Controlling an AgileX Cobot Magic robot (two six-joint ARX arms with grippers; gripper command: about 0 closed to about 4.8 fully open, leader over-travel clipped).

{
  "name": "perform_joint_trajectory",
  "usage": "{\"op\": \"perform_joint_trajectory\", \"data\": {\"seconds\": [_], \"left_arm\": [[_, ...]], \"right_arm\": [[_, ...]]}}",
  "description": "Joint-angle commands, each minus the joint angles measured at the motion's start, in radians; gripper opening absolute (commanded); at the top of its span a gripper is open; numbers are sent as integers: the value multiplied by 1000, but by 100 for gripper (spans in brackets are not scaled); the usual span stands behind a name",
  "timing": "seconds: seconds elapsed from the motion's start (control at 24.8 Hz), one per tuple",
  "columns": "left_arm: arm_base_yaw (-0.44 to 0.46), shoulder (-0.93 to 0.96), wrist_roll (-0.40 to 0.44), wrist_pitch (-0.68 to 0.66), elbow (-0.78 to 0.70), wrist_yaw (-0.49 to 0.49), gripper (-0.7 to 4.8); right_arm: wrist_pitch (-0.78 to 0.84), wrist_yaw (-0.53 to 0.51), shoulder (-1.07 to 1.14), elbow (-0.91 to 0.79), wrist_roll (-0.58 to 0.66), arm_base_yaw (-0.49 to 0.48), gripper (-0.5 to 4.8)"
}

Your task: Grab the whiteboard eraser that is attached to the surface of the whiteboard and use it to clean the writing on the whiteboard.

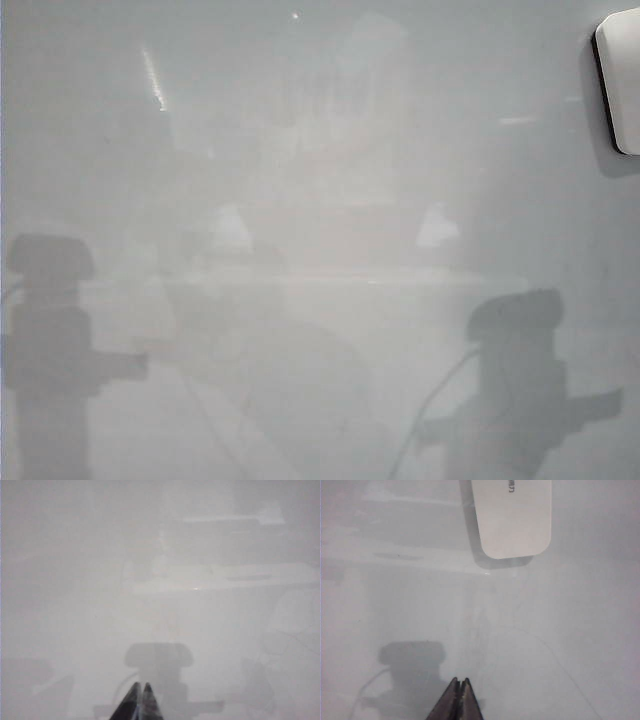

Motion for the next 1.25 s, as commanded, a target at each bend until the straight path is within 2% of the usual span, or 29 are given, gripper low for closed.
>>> {"op": "perform_joint_trajectory", "data": {"seconds": [0.04,0.32,0.52,0.72,0.85,1.25], "left_arm": [[-2,0,0,10,4,0,-5],[-9,-76,19,-14,-14,-11,-5],[-8,-129,-63,21,-111,-12,-5],[-7,-129,-146,-2,-145,-105,-5],[-8,-129,-138,-5,-145,-164,-5],[-8,-129,-138,-6,-145,-160,-5]], "right_arm": [[11,0,-2,-4,2,0,-5],[10,0,-2,-4,2,0,-5],[6,0,-2,-4,2,-1,-4],[-3,0,-2,-4,2,-1,-4],[-2,0,-2,-4,2,-1,-5],[-2,0,-2,-4,2,-1,-4]]}}
